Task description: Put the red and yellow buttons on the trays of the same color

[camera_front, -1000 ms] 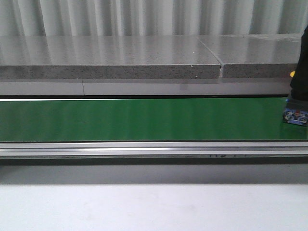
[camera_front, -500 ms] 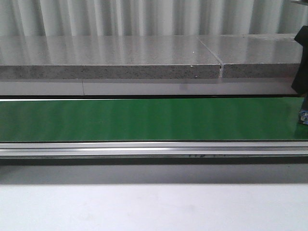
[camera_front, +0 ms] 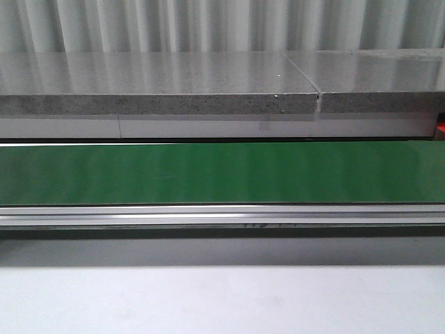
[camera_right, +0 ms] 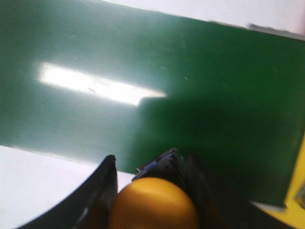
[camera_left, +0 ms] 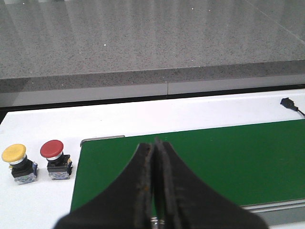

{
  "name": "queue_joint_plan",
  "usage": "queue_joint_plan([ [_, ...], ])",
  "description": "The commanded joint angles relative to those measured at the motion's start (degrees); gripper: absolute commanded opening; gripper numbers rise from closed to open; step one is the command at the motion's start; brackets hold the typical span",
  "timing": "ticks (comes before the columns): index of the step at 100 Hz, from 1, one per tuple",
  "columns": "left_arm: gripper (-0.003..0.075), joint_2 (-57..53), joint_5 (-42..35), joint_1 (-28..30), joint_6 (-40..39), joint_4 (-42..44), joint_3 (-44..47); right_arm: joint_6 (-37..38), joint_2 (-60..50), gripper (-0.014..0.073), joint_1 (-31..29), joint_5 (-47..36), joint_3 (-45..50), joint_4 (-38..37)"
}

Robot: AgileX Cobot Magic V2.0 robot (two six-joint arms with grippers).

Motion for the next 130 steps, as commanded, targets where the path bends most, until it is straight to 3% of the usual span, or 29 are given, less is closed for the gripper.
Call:
queue_joint_plan([
  [1, -0.002, 0.3, -4.0, -0.4, -0.1, -1.2, -1.5, 7.3, -4.4, 0.0137, -0.3, 2.2, -1.4, -7.2],
  [19, -0.002, 0.3, -4.0, -0.4, -0.1, -1.2, -1.5, 17.4, -8.9, 0.0137, -0.3, 6.3, -1.4, -18.2],
  [30, -0.002, 0.3, -4.0, -0.4, -0.1, -1.2, -1.5, 20.2, -10.8, 0.0137, -1.3, 7.0, -1.2, -20.9],
  [50, -0.002, 0.3, -4.0, -0.4, -0.1, -1.2, -1.5, 20.3, -13.0, 0.0137, -8.9, 5.9, 2.7, -22.1],
  [66, -0.002, 0.3, -4.0, -0.4, -0.1, -1.2, -1.5, 20.4, -14.6, 0.0137, -14.8, -1.0, 8.9, -19.1],
  [108, -0.002, 0.3, -4.0, -0.4, -0.1, -1.2, -1.5, 23.8, -14.4, 0.0137, -22.0, -12.1, 20.2, -16.9],
  [130, -0.002, 0.3, -4.0, -0.4, -0.1, -1.2, -1.5, 24.8, -14.4, 0.0137, -22.7, -17.7, 25.7, -17.0],
])
